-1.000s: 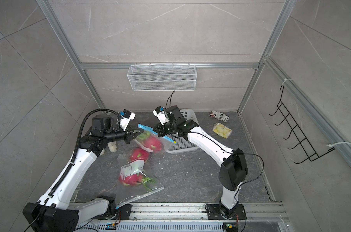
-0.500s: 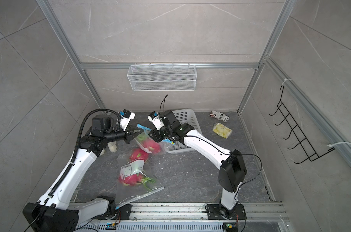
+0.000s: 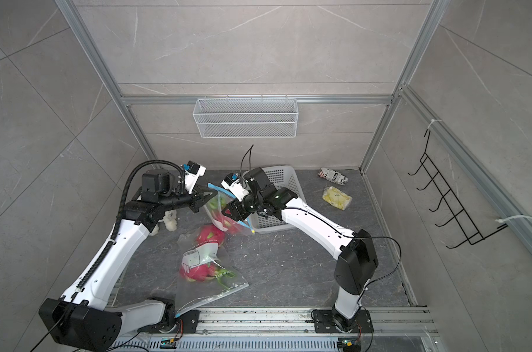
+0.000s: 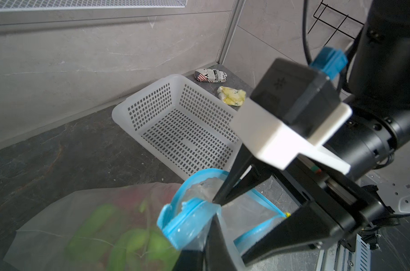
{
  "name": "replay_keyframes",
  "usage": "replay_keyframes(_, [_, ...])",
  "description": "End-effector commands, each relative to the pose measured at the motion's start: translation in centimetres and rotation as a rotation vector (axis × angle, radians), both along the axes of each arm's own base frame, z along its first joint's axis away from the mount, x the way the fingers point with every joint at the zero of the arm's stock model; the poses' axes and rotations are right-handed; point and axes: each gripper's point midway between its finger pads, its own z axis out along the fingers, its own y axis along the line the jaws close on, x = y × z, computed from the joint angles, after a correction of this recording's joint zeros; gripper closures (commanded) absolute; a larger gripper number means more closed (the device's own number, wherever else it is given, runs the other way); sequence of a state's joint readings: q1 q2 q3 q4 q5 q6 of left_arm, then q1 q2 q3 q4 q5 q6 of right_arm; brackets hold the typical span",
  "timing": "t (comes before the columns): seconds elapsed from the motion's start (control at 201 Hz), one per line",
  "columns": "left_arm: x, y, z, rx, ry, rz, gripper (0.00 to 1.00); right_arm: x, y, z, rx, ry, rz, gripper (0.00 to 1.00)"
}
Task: Open the zip-top bag and take out the dragon fruit
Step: Open the zipper of the food storage bag at the center of the board.
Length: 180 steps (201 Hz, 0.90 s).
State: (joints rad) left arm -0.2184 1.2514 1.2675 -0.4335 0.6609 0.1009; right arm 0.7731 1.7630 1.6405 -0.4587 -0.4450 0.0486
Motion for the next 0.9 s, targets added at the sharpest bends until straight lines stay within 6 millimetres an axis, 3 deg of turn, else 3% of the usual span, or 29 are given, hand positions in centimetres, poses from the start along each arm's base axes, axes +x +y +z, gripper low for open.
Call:
replay_keyframes(0.0, [0.8,-0.7,3.6,-0.063,-0.094,-0.021,1.0,-0.6,1.0,-0.5,-0.018,-0.018,-0.02,0.52])
replay_keyframes(0.134, [0.0,-1.0,4.2,-0.09,-0.098,-0.052,1.0,1.2,0.8,-1.2,-0.039,-0.032,-0.112,0.69])
replay_keyframes(0.294, [-1.4,-0.8,3.8,-0.074,-0.104,-0.07,1.0,2.4,-0.1,-0.1,-0.002,-0.021,-0.139,0.72])
replay_keyframes(0.433, [-2.1,-0.7,3.3,-0.06,-0.099,-0.08,1.0,3.2,-0.9,0.9,0.062,0.03,-0.142,0.71])
replay_keyframes(0.617, [-2.2,-0.6,2.7,-0.046,-0.085,-0.081,1.0,3.0,-0.8,2.3,0.115,0.045,-0.116,0.52])
replay_keyframes(0.891, [-2.5,-0.7,2.6,-0.047,-0.089,-0.095,1.0,4.6,-1.7,3.7,0.221,0.126,-0.139,0.53])
